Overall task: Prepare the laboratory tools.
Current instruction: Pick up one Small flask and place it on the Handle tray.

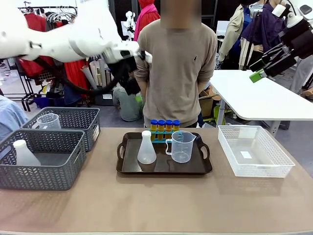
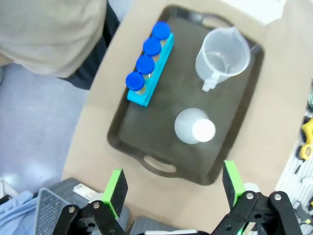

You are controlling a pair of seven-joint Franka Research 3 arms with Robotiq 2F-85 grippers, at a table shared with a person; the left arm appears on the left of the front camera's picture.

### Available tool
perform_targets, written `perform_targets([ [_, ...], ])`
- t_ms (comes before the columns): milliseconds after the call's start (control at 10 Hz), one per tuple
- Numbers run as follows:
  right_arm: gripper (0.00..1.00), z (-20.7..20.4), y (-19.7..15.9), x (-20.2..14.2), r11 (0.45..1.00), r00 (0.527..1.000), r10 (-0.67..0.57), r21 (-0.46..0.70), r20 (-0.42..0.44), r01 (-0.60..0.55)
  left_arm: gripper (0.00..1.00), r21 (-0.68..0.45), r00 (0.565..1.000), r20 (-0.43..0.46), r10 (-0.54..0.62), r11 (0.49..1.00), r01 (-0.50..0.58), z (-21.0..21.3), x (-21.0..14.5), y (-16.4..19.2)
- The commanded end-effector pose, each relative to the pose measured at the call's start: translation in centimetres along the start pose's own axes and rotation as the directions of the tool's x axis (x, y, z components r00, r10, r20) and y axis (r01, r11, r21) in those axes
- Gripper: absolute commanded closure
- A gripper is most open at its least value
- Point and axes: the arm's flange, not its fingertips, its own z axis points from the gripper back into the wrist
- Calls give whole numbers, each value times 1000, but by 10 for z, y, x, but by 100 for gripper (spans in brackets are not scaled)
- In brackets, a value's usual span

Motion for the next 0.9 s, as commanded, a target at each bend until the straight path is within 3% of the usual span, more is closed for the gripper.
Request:
perform_targets([
  [0, 0, 0, -1, 2, 1000, 1000, 5, 6, 25, -5, 0, -31, 994, 76, 78, 997, -76, 42, -15, -6],
  [200, 0, 0, -1, 2, 1000, 1000, 5, 6, 25, -5, 0, -39, 984, 147, 98, 995, -93, 84, -25, -8],
  [400, 0, 0, -1, 2, 1000, 1000, 5, 6, 25, -5, 0, -36, 971, 233, 51, 998, -43, 115, -42, -16],
  [800, 0, 0, -1, 2, 1000, 1000, 5, 6, 25, -5, 0, -3, 947, 319, 25, 1000, -25, 141, -84, -36],
])
